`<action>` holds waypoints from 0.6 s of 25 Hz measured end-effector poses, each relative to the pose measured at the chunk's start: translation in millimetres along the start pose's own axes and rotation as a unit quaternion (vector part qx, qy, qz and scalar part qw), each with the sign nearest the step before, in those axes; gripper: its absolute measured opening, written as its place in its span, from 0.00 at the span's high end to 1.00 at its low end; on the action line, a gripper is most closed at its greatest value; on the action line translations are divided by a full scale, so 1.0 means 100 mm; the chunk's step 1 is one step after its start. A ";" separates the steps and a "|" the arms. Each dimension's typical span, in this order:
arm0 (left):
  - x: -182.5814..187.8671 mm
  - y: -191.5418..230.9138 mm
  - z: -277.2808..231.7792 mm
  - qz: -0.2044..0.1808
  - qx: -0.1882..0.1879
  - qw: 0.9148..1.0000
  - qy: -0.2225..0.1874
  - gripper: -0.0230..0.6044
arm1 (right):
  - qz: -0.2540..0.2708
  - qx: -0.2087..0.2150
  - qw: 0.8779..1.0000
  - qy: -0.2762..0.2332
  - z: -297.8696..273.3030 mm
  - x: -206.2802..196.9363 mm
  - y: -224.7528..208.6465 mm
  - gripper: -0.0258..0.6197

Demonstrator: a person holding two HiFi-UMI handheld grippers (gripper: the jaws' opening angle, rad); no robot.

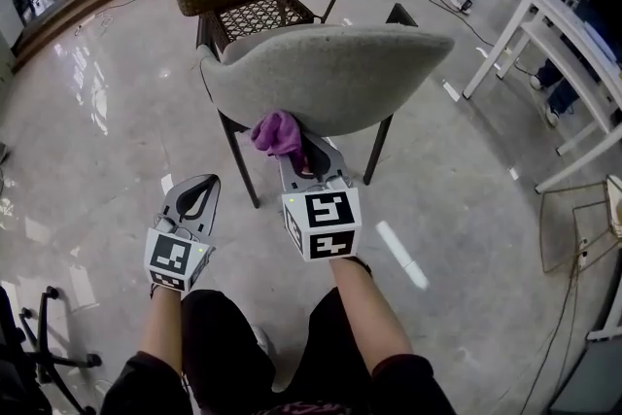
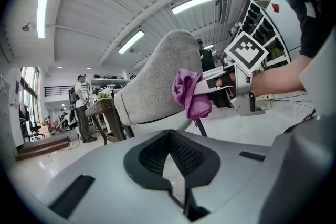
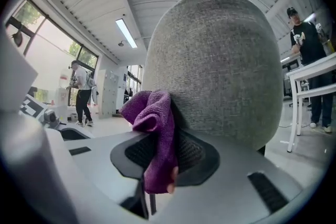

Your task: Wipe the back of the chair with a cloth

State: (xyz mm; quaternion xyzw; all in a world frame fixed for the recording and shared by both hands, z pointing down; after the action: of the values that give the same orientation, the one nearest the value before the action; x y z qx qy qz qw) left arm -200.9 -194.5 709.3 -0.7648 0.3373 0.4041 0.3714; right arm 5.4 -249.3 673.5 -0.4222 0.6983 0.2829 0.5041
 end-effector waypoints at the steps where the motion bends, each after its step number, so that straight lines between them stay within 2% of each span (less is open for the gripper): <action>1: 0.01 -0.02 -0.01 -0.002 -0.003 1.000 0.000 0.95 | -0.008 -0.003 1.000 -0.002 0.03 -0.02 -0.06 0.80; 5: 0.05 -0.10 -0.09 -0.007 -0.013 1.000 -0.003 0.95 | -0.022 -0.019 1.000 -0.003 0.16 -0.09 -0.29 0.80; 11: 0.11 -0.25 -0.21 -0.018 -0.029 0.999 -0.003 0.95 | -0.046 -0.066 0.997 -0.003 0.37 -0.23 -0.79 0.80; 15: 0.13 -0.37 -0.28 -0.024 -0.045 0.999 -0.001 0.95 | -0.038 -0.099 0.994 -0.001 0.49 -0.26 -1.07 0.80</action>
State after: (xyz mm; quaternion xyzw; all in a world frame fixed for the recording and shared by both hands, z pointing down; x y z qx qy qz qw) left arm -154.2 -202.7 720.3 -0.7881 0.3001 0.4105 0.3469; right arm 125.0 -252.9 684.9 -0.4965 0.6497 0.3317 0.4704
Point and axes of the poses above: the fingertips, and each gripper's own axes: z backward along the fingers, y to its left, x out of its top, the point moved 8 cm from there along z, backward along the fingers, and after that the axes turned 15 degrees about y, right-handed, at the moved point
